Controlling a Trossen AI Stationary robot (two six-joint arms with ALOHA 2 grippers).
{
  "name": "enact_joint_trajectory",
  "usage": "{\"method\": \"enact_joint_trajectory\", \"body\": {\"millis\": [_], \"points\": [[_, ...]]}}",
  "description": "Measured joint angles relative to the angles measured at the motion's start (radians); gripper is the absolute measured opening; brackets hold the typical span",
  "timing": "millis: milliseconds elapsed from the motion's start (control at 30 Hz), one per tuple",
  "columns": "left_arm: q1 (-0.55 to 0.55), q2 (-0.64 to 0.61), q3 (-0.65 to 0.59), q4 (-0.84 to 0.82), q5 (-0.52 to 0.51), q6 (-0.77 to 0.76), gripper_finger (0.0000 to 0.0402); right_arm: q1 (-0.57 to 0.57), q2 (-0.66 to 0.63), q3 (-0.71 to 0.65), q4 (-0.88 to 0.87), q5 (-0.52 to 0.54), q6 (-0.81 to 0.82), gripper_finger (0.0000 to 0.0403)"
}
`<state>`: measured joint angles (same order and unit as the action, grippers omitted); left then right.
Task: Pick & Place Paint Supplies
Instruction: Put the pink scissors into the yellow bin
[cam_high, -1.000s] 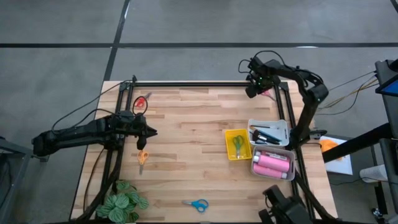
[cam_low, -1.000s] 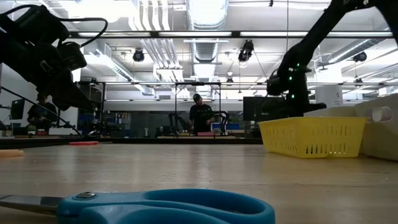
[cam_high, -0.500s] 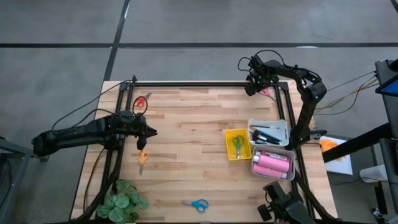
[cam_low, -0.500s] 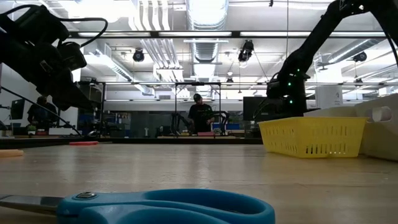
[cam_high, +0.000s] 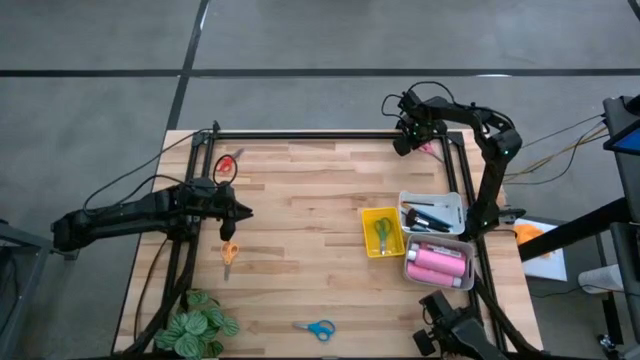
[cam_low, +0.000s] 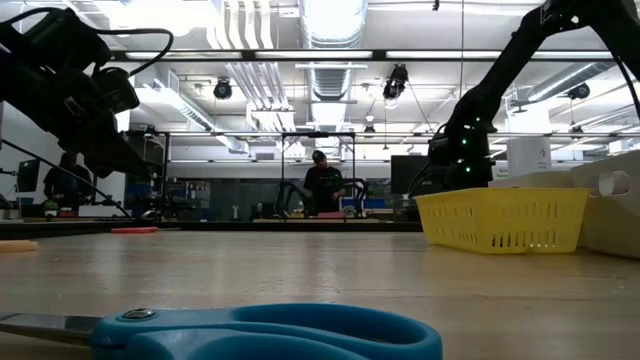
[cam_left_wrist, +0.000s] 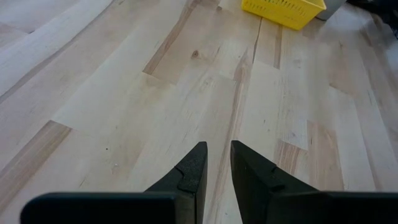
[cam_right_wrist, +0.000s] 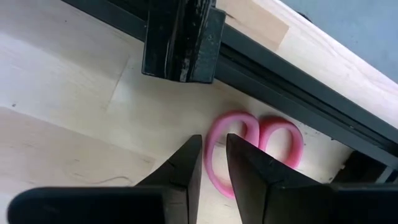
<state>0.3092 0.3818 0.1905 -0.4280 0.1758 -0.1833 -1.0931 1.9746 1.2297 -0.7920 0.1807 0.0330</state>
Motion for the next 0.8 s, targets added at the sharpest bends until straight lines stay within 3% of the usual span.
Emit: {"method": "enact_joint_trajectory", "body": {"millis": [167, 333, 567, 800], "points": [[0.0, 0.0, 0.0, 0.0, 0.0, 0.0, 0.0072, 0.0, -0.004, -0.003, 0.004, -0.003, -0.014, 0.0077], [0.0, 0.0, 0.0, 0.0, 0.0, 0.0, 0.0072, -0.006, -0.028, -0.006, 0.014, -0.102, -0.052, 0.0076], [0.0, 0.0, 0.0, 0.0, 0.0, -0.003, 0.0072, -0.006, -0.031, -0.006, 0.013, -0.124, -0.043, 0.0017], [0.0, 0.0, 0.0, 0.0, 0.0, -0.003, 0.0072, -0.006, -0.031, -0.007, 0.012, -0.123, -0.032, 0.0013]]}}
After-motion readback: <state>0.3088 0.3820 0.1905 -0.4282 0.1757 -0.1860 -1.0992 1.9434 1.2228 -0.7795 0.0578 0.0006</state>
